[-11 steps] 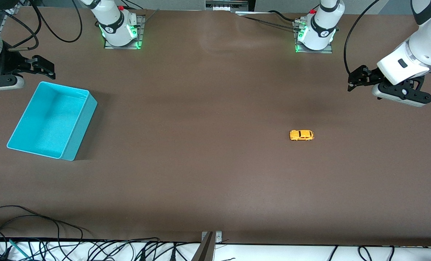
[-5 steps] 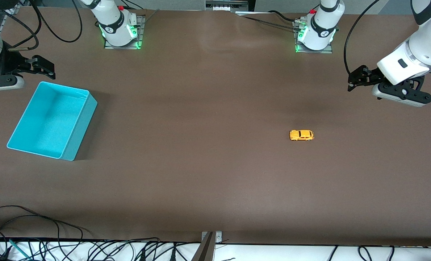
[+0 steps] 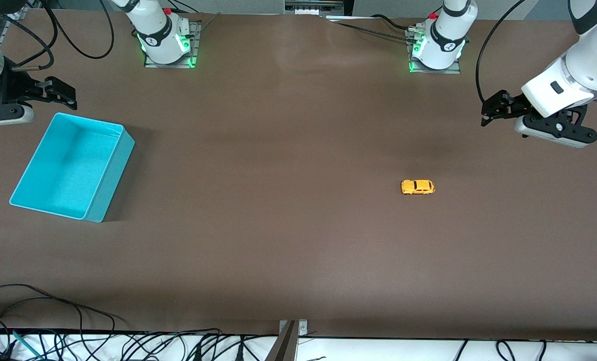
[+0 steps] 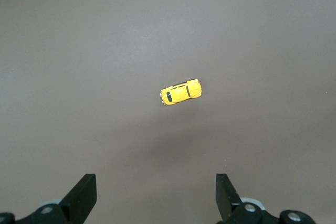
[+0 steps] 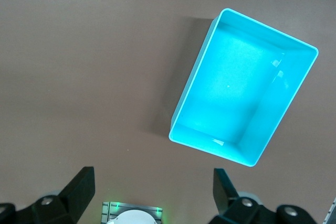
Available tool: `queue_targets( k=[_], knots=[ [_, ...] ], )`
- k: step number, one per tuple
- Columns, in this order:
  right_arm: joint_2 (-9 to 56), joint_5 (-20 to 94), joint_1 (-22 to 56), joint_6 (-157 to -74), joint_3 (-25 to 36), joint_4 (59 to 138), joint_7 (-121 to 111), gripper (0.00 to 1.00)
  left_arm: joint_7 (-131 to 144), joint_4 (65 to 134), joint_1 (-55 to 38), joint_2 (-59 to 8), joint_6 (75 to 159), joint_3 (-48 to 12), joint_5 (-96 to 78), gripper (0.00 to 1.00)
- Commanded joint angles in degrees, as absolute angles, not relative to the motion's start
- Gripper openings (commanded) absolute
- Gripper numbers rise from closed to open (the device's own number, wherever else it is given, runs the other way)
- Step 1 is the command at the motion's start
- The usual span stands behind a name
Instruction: Wind up and store yellow beetle car
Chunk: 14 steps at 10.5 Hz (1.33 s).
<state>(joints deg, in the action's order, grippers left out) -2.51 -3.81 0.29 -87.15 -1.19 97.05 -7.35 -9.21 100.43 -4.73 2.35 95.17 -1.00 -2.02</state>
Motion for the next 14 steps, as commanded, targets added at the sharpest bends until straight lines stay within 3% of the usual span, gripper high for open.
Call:
queue_targets(
  k=[1, 9, 14],
  knots=[
    [-2.37, -3.08, 0.44, -86.31, -0.88, 96.59, -8.17, 1.0, -9.23, 98.96, -4.92, 1.67, 93.87, -1.14, -0.35, 1.0],
    [-2.37, -3.08, 0.44, -86.31, -0.88, 96.59, -8.17, 1.0, -12.11, 98.44, -5.36, -3.77, 96.32, -1.76, 0.7, 1.0],
    [-2.37, -3.08, 0.44, -86.31, -0.88, 96.59, -8.17, 1.0, -30.55, 99.58, -5.36, -15.0, 105.87, -2.63, 0.62, 1.0]
  ],
)
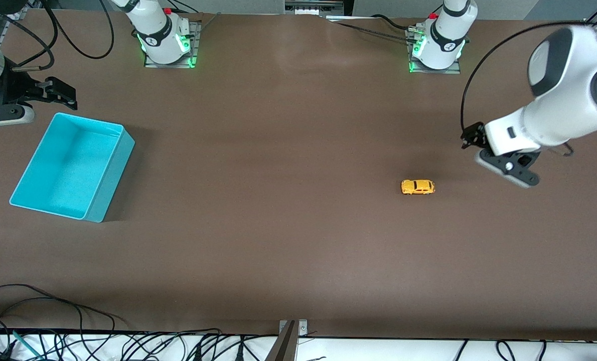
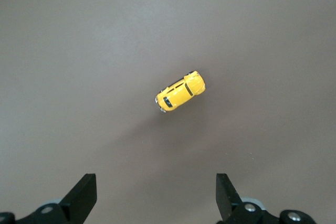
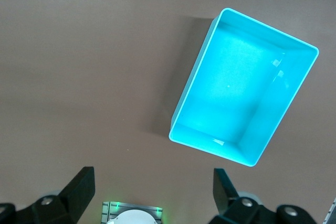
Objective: Wind up and store yellow beetle car
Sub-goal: 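Move the left gripper down over the yellow beetle car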
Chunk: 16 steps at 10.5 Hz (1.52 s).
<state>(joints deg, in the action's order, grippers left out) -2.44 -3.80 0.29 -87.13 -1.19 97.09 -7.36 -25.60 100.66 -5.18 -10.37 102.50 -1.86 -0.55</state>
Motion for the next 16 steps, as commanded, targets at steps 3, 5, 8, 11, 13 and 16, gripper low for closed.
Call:
queue_targets(
  k=[3, 5, 8, 11, 13, 16],
  knots=[
    [-2.37, -3.08, 0.44, -86.31, -0.88, 96.59, -8.17, 1.0, -42.84, 103.52, -5.36, -19.94, 115.36, -4.21, 0.79, 1.0],
    [-2.37, -3.08, 0.44, -86.31, -0.88, 96.59, -8.17, 1.0, -57.05, 106.42, -5.36, -23.01, 123.01, -4.31, 1.05, 1.0],
    [-2.37, -3.08, 0.53, -86.31, -0.88, 96.59, -8.17, 1.0, -62.75, 110.98, -5.45, -24.96, 129.52, -4.83, 1.23, 1.0],
    [-2.37, -3.08, 0.53, -86.31, -0.88, 96.68, -8.09, 1.0, -63.02, 113.03, -5.36, -24.87, 133.68, -7.54, 8.85, 1.0],
    [-2.37, -3.08, 0.53, -86.31, -0.88, 96.68, -8.17, 1.0, -63.1, 113.29, -5.27, -25.48, 135.69, -8.26, 12.29, 1.0],
    [-2.37, -3.08, 0.44, -86.31, -0.88, 96.68, -8.17, 1.0, -67.13, 113.55, -4.75, -27.86, 138.86, -8.26, 13.36, 1.0]
  ],
)
